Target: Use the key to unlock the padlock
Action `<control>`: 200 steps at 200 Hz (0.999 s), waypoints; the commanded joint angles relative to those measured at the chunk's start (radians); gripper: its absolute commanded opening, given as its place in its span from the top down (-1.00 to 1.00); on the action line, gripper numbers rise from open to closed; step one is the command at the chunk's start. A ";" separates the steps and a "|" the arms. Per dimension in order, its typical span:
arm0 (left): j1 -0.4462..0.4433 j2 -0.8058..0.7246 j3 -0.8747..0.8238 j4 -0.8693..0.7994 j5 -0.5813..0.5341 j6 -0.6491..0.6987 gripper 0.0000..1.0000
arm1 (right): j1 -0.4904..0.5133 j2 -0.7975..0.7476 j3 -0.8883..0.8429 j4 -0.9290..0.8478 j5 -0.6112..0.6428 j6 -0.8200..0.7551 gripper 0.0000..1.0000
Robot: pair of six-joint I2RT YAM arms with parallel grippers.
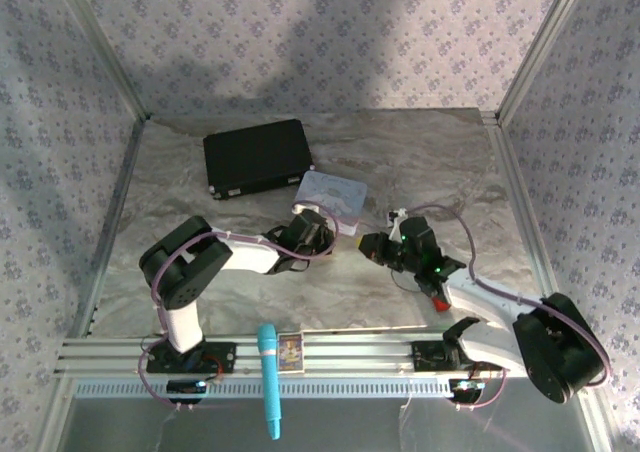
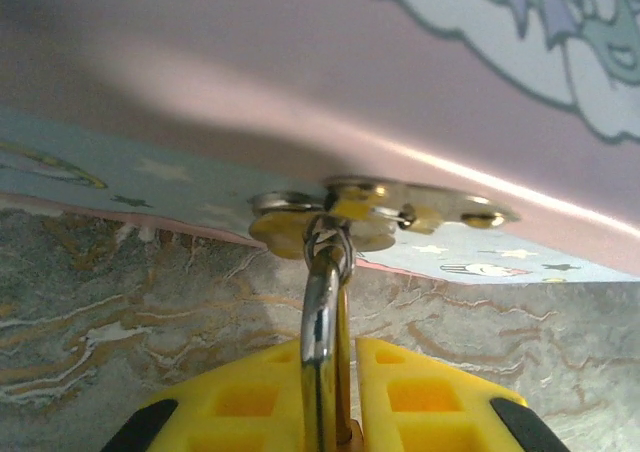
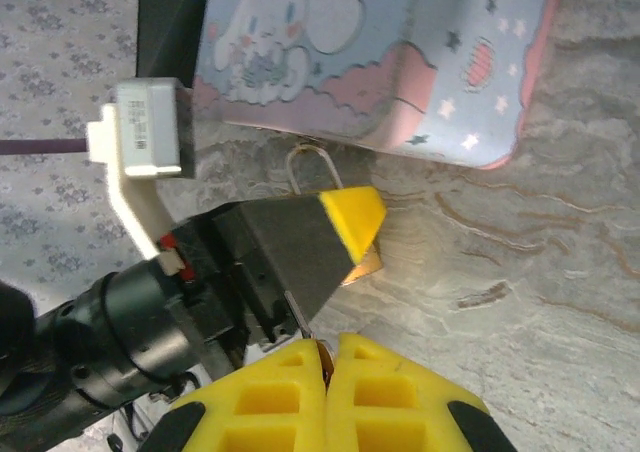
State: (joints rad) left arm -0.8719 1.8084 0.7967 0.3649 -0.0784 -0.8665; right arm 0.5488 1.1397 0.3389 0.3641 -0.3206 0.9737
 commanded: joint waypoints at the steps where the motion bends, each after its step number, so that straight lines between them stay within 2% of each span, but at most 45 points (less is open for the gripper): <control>1: -0.007 -0.020 -0.007 0.026 0.010 -0.174 0.78 | -0.007 0.065 -0.049 0.141 -0.029 0.117 1.00; 22: -0.005 -0.024 -0.026 0.090 0.009 -0.349 0.80 | -0.004 0.123 -0.080 0.257 -0.054 0.203 1.00; 54: -0.008 -0.014 -0.059 0.230 0.001 -0.521 0.82 | -0.002 0.158 -0.114 0.342 -0.040 0.292 1.00; 85: -0.013 -0.017 -0.071 0.258 -0.057 -0.607 0.87 | -0.001 0.162 -0.145 0.418 -0.003 0.363 1.00; 124: -0.018 0.025 -0.058 0.344 -0.040 -0.745 0.93 | -0.010 0.174 -0.112 0.435 -0.029 0.385 1.00; 173: -0.032 0.007 -0.037 0.350 -0.088 -0.800 1.00 | -0.066 0.290 -0.106 0.571 -0.126 0.469 1.00; 200: -0.032 0.028 -0.021 0.357 -0.072 -0.824 1.00 | -0.065 0.315 -0.096 0.596 -0.140 0.477 1.00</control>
State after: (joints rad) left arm -0.8989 1.8229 0.7368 0.6552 -0.1314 -1.6459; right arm 0.4862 1.4372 0.2153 0.8860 -0.4221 1.4174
